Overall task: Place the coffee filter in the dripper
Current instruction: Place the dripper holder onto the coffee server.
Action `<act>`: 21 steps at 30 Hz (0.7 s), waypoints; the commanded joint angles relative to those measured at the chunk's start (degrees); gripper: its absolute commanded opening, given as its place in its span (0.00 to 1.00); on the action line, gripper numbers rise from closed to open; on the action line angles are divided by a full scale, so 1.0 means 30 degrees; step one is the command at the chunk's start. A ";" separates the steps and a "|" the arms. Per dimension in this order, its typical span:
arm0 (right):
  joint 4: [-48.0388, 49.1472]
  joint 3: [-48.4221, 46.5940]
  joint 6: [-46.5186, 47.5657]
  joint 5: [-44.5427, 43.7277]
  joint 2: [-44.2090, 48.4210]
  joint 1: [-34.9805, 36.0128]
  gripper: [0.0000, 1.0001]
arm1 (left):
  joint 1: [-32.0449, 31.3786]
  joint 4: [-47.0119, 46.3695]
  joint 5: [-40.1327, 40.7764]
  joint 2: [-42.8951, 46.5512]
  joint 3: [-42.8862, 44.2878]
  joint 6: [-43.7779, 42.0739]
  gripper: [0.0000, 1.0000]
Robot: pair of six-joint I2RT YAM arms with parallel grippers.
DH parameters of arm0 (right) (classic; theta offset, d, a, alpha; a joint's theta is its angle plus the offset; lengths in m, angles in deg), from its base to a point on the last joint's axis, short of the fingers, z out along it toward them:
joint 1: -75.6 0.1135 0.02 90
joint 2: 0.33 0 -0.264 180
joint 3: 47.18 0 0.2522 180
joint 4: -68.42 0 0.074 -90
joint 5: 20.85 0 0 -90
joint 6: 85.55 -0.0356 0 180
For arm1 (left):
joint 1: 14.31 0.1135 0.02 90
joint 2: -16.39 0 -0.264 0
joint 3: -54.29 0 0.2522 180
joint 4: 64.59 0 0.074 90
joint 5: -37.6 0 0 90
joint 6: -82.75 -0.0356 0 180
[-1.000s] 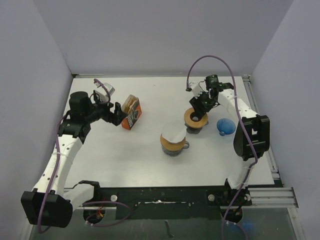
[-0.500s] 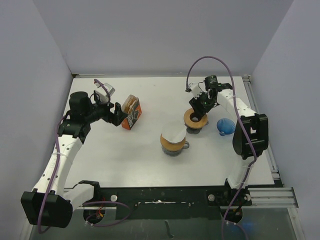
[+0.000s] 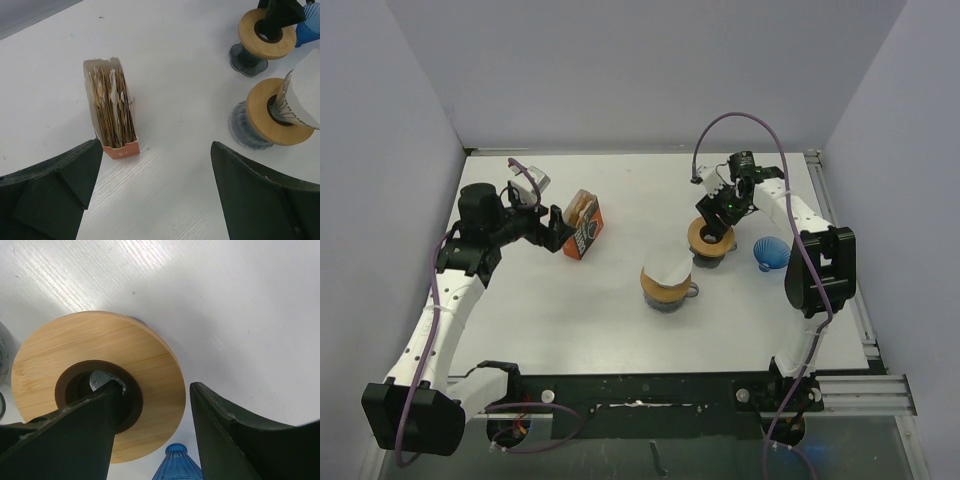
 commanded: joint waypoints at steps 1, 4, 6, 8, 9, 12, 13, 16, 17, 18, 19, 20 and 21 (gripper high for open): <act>0.0328 -0.0379 -0.0144 -0.0115 0.0650 -0.0123 0.59 | -0.0036 -0.0517 -0.0456 0.0440 0.0628 -0.0008 0.89; 0.0200 -0.0459 -0.0164 -0.0115 0.0989 -0.0132 0.62 | -0.0038 -0.0532 -0.0405 0.0345 0.0690 -0.0031 0.89; 0.0123 -0.0525 -0.0177 -0.0136 0.1323 -0.0124 0.64 | -0.0063 -0.0539 -0.0325 0.0262 0.0717 -0.0058 0.89; 0.0075 -0.0577 -0.0243 -0.0093 0.1719 -0.0152 0.65 | -0.0082 -0.0432 -0.0175 0.0193 0.0694 -0.0173 0.89; 0.0049 -0.0583 -0.0287 -0.0086 0.1948 -0.0152 0.66 | -0.0094 -0.0332 -0.0121 0.0148 0.0691 -0.0292 0.89; 0.0135 -0.0459 -0.0487 0.0044 0.2839 -0.0247 0.67 | -0.0194 0.0124 0.0320 -0.0007 0.0824 -0.0873 0.89; 0.0243 -0.0268 -0.0596 0.0165 0.3235 -0.0395 0.67 | -0.0226 0.0273 0.0519 -0.0071 0.0876 -0.1118 0.89; 0.0790 0.0507 -0.0894 0.0704 0.4595 -0.0882 0.67 | -0.0242 0.0534 0.0989 -0.0344 0.1033 -0.1678 0.87; 0.0969 0.0823 -0.0954 0.0951 0.5003 -0.1126 0.67 | -0.0243 0.0551 0.1156 -0.0428 0.1041 -0.1864 0.86; 0.1182 0.1210 -0.1002 0.1337 0.5475 -0.1395 0.67 | -0.0243 0.0505 0.1331 -0.0545 0.1042 -0.1990 0.86; 0.1418 0.1603 -0.1056 0.1693 0.5930 -0.1674 0.67 | -0.0243 0.0426 0.1444 -0.0670 0.1042 -0.2050 0.85; 0.1626 0.2007 -0.1128 0.2027 0.6356 -0.1914 0.67 | -0.0243 0.0310 0.1564 -0.0799 0.1057 -0.2068 0.85; 0.1861 0.2435 -0.1200 0.2380 0.6835 -0.2185 0.67 | -0.0243 0.0160 0.1612 -0.0980 0.1070 -0.2085 0.85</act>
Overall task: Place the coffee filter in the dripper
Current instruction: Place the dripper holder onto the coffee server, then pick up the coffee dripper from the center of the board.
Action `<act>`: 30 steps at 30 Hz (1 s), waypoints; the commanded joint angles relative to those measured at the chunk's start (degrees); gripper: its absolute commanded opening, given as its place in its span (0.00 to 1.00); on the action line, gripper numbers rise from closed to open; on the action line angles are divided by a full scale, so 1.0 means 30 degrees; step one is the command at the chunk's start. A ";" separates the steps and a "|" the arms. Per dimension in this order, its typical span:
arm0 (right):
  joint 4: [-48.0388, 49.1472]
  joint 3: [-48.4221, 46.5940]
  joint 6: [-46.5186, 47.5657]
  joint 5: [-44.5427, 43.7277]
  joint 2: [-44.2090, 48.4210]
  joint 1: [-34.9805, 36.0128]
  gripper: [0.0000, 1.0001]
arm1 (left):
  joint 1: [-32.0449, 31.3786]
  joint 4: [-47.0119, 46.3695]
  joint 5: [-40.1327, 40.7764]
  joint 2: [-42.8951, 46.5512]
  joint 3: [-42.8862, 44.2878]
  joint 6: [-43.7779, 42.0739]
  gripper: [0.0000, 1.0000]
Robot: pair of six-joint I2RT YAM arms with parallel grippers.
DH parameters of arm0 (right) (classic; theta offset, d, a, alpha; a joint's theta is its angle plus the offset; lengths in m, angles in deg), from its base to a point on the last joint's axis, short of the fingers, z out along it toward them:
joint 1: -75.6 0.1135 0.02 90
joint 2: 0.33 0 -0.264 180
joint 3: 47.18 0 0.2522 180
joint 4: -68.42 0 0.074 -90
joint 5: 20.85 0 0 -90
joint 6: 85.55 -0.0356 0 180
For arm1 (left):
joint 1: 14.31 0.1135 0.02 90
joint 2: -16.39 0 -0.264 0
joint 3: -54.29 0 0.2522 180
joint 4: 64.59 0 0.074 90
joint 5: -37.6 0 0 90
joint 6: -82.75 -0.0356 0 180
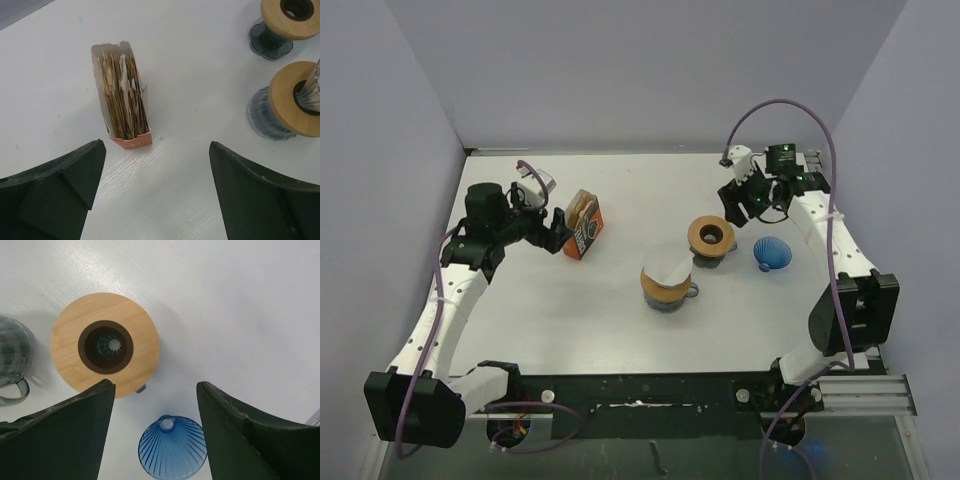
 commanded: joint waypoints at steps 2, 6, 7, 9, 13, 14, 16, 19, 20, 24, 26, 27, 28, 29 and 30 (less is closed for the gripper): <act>0.1818 0.2008 -0.0778 0.2260 0.2889 -0.1445 0.67 | -0.0068 -0.0664 0.0655 -0.0870 0.1150 -0.0718 0.84; 0.2395 0.3165 -0.1082 0.3398 0.4039 -0.2542 0.67 | -0.0099 -0.1189 0.0507 -0.1647 0.1395 -0.0490 0.81; 0.2493 0.3376 -0.1165 0.3687 0.4261 -0.2858 0.67 | -0.0104 -0.1386 0.0521 -0.1808 0.1420 -0.0463 0.80; 0.2724 0.3808 -0.1326 0.4135 0.4645 -0.3508 0.67 | -0.0132 -0.1619 0.0523 -0.2138 0.1523 -0.0447 0.79; 0.2963 0.4636 -0.1701 0.3512 0.5091 -0.5085 0.67 | -0.0232 -0.1853 0.0490 -0.2548 0.1621 -0.0389 0.77; 0.2989 0.4893 -0.1705 0.3350 0.5096 -0.5579 0.67 | -0.0271 -0.1961 0.0461 -0.2536 0.1559 -0.0384 0.77; 0.2848 0.5268 -0.1565 0.3025 0.4915 -0.6451 0.67 | -0.0378 -0.2313 0.0387 -0.2370 0.1297 -0.0360 0.76; 0.2218 0.5402 -0.1071 0.2584 0.4289 -0.7376 0.66 | -0.0632 -0.2749 0.0269 -0.2119 0.0893 -0.0401 0.76; 0.2024 0.5439 -0.0967 0.2578 0.4113 -0.7663 0.66 | -0.0720 -0.2703 0.0265 -0.2130 0.0904 -0.0437 0.76; 0.1572 0.5602 -0.0534 0.2581 0.3378 -0.8719 0.64 | -0.1044 -0.2463 0.0339 -0.2124 0.1035 -0.0534 0.75; 0.1308 0.5581 -0.0302 0.2727 0.2933 -0.9004 0.62 | -0.1154 -0.2439 0.0339 -0.2021 0.1007 -0.0533 0.75; 0.1185 0.5575 -0.0219 0.2798 0.2705 -0.9071 0.61 | -0.1232 -0.2419 0.0332 -0.1979 0.0980 -0.0534 0.75; 0.1089 0.5559 -0.0150 0.2883 0.2476 -0.9138 0.60 | -0.1293 -0.2427 0.0331 -0.1930 0.0955 -0.0560 0.75; 0.1022 0.5546 -0.0142 0.2953 0.2238 -0.9180 0.58 | -0.1347 -0.2385 0.0328 -0.1891 0.0933 -0.0564 0.75; 0.0974 0.5519 -0.0122 0.2980 0.1900 -0.9188 0.57 | -0.1384 -0.2397 0.0323 -0.1860 0.0893 -0.0589 0.75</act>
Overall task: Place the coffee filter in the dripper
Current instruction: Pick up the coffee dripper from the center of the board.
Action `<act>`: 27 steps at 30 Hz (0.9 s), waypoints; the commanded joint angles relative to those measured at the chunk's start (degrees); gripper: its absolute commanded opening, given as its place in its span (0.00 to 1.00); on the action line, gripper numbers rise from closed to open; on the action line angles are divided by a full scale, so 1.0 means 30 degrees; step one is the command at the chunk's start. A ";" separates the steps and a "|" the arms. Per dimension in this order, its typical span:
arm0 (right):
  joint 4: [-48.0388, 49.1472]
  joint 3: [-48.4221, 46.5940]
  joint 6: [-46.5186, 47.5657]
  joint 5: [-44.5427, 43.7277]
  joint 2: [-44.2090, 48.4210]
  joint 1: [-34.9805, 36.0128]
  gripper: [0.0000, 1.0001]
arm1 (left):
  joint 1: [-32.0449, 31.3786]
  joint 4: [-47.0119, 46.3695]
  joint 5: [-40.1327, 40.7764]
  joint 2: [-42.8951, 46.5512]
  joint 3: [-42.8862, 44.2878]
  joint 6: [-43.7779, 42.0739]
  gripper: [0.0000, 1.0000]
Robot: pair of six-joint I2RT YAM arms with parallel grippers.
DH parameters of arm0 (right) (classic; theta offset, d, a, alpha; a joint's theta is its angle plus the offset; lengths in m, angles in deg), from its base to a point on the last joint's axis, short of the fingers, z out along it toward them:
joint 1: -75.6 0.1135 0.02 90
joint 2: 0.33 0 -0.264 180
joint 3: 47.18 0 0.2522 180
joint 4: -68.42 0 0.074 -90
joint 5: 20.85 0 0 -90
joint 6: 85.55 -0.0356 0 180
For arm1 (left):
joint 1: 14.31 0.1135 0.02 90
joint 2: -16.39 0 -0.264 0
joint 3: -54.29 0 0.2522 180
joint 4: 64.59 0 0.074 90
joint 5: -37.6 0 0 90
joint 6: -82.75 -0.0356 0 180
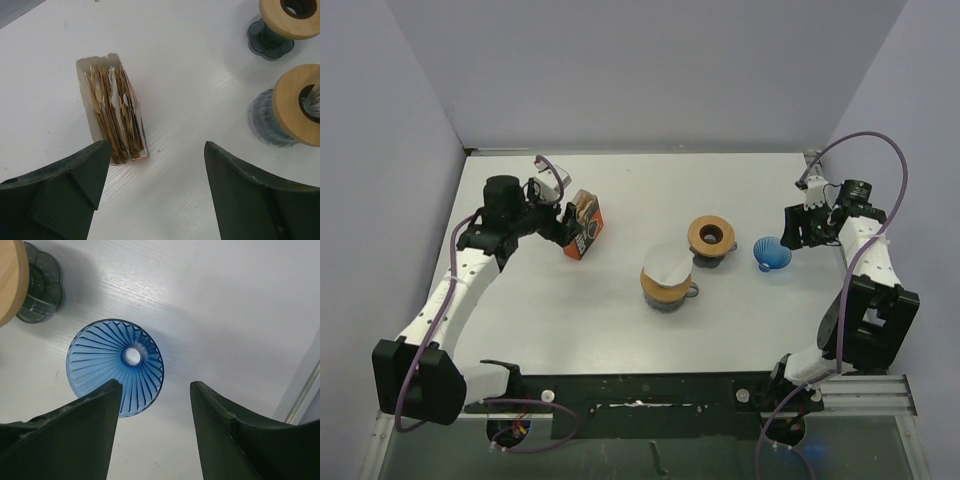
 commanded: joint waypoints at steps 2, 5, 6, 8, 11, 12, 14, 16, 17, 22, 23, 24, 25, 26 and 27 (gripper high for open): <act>-0.0294 -0.0065 0.0537 0.0324 -0.1149 -0.0156 0.54 | -0.0248 -0.1067 -0.0290 0.0788 0.0249 -0.0261 0.75; -0.0290 -0.0184 0.0499 0.0336 -0.1850 -0.0174 0.50 | -0.0319 -0.1069 -0.0346 0.0887 0.0163 -0.0265 0.75; -0.0312 -0.0224 0.0521 0.0297 -0.2091 -0.0151 0.49 | -0.0343 -0.1071 -0.0381 0.0880 0.0160 -0.0258 0.75; -0.0350 -0.0339 0.0554 0.0314 -0.2512 -0.0168 0.45 | -0.0416 -0.1077 -0.0426 0.0919 0.0159 -0.0261 0.75; -0.0440 -0.0409 0.0583 0.0526 -0.2880 -0.0175 0.39 | -0.0497 -0.1071 -0.0452 0.0954 0.0159 -0.0305 0.75; -0.0466 -0.0403 0.0583 0.0566 -0.2934 -0.0162 0.37 | -0.0512 -0.1082 -0.0464 0.0940 0.0159 -0.0322 0.75; -0.0467 -0.0439 0.0543 0.0632 -0.3005 -0.0167 0.34 | -0.0568 -0.1087 -0.0469 0.0926 0.0159 -0.0379 0.75; -0.0465 -0.0454 0.0541 0.0658 -0.3085 -0.0172 0.32 | -0.0652 -0.1079 -0.0469 0.0873 0.0201 -0.0434 0.75; -0.0487 -0.0467 0.0527 0.0707 -0.3167 -0.0177 0.31 | -0.0670 -0.1091 -0.0447 0.0842 0.0216 -0.0451 0.75; -0.0524 -0.0612 0.0434 0.0703 -0.3305 -0.0177 0.23 | -0.0884 -0.0899 -0.0344 0.0558 0.0640 -0.0702 0.75; -0.0546 -0.0659 0.0400 0.0687 -0.3306 -0.0177 0.21 | -0.0941 -0.0823 -0.0260 0.0444 0.0805 -0.0814 0.75; -0.0574 -0.0708 0.0383 0.0685 -0.3306 -0.0185 0.19 | -0.1039 -0.0722 -0.0198 0.0319 0.0994 -0.0909 0.75; -0.0589 -0.0756 0.0328 0.0674 -0.3265 -0.0171 0.17 | -0.1110 -0.0669 -0.0139 0.0161 0.1183 -0.0950 0.75; -0.0624 -0.0801 0.0299 0.0673 -0.3235 -0.0162 0.14 | -0.1189 -0.0644 -0.0091 -0.0029 0.1375 -0.1010 0.75; -0.0676 -0.0840 0.0291 0.0687 -0.3183 -0.0175 0.11 | -0.1254 -0.0648 -0.0063 -0.0216 0.1589 -0.1050 0.75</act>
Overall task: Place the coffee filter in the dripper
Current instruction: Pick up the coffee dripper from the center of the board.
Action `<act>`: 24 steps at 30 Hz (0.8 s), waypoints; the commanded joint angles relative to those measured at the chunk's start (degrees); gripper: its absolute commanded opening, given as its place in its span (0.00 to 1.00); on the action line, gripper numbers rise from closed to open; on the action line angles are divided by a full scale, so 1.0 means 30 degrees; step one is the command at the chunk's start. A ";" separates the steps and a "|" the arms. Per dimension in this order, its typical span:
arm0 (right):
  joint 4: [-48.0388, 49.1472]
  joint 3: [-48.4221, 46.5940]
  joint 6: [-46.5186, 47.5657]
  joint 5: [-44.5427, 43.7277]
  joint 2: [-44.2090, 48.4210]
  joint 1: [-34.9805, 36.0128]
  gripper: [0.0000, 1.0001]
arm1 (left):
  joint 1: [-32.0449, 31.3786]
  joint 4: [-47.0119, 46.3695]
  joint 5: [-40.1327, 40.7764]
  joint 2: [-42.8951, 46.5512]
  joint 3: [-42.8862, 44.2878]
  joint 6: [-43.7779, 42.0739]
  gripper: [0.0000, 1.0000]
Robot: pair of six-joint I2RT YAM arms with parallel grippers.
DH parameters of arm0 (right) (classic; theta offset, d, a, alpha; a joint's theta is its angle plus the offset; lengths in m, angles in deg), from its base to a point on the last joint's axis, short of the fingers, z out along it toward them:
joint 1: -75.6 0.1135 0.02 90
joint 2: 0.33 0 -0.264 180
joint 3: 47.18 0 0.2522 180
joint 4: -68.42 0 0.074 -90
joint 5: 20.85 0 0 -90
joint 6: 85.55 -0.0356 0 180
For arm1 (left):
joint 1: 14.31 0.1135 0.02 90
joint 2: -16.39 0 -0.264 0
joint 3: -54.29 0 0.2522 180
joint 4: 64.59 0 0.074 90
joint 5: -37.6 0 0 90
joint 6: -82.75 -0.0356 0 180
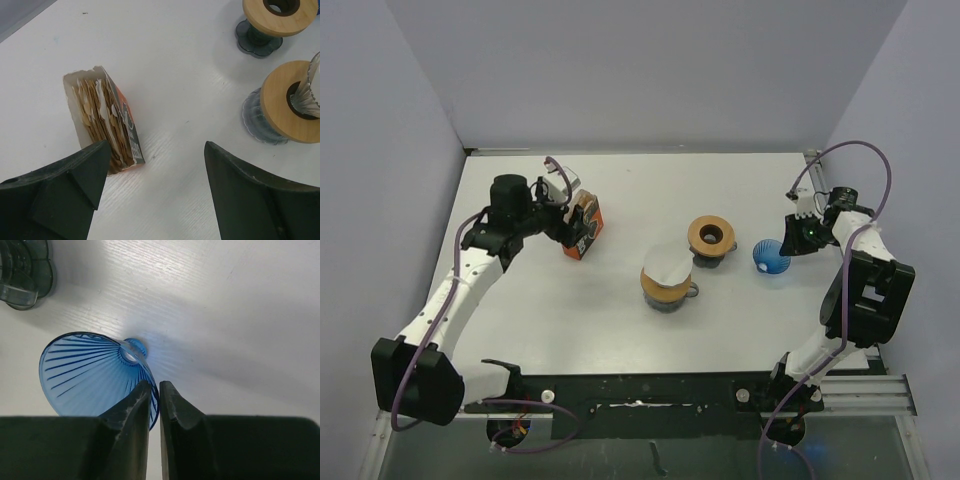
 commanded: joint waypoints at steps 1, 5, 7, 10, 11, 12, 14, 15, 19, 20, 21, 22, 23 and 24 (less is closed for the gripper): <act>-0.0165 -0.0889 -0.0048 0.0569 0.0230 -0.0061 0.09 | -0.0410 -0.0696 -0.0060 -0.0659 0.1781 -0.0524 0.75; -0.0466 -0.1128 -0.0267 0.0835 0.0902 -0.0039 0.00 | -0.0891 -0.0835 -0.0052 -0.1534 0.3006 -0.0390 0.76; -0.0799 -0.1520 -0.0398 0.1095 0.1253 -0.0040 0.00 | -0.1113 -0.1089 -0.0059 -0.2031 0.3656 -0.0044 0.76; -0.1757 -0.2581 -0.0661 0.1706 0.1576 0.0087 0.00 | -0.1554 -0.1430 -0.0067 -0.2909 0.4749 0.0617 0.76; -0.2014 -0.2949 -0.0774 0.1775 0.1665 0.0218 0.00 | -0.1741 -0.1510 0.0002 -0.3224 0.5141 0.0819 0.76; -0.2299 -0.3372 -0.0887 0.1835 0.1738 0.0380 0.00 | -0.1933 -0.1545 0.0095 -0.3523 0.5534 0.1013 0.76; -0.2824 -0.4288 -0.1131 0.1925 0.1774 0.0928 0.00 | -0.2345 -0.1615 0.0116 -0.4174 0.6338 0.1396 0.76; -0.3096 -0.4894 -0.1239 0.1967 0.1755 0.1180 0.00 | -0.2558 -0.1672 0.0622 -0.4499 0.6720 0.1620 0.76; -0.3768 -0.6466 -0.1649 0.2386 0.1598 0.2146 0.00 | -0.3245 -0.2178 0.1147 -0.5664 0.7992 0.2905 0.76; -0.3932 -0.6870 -0.1729 0.2497 0.1495 0.2434 0.00 | -0.3410 -0.2317 0.1227 -0.5945 0.8281 0.3259 0.76; -0.4102 -0.7246 -0.1742 0.2694 0.1387 0.2826 0.00 | -0.3566 -0.2423 0.1292 -0.6222 0.8578 0.3585 0.76; -0.4200 -0.7597 -0.1876 0.2821 0.1271 0.3149 0.00 | -0.3812 -0.2542 0.1351 -0.6604 0.8845 0.3875 0.75; -0.4304 -0.7941 -0.2017 0.2874 0.1132 0.3581 0.00 | -0.3979 -0.2615 0.1435 -0.6879 0.9095 0.4105 0.75; -0.4394 -0.8277 -0.2148 0.2932 0.0986 0.3991 0.00 | -0.4179 -0.2654 0.1548 -0.7144 0.9372 0.4313 0.75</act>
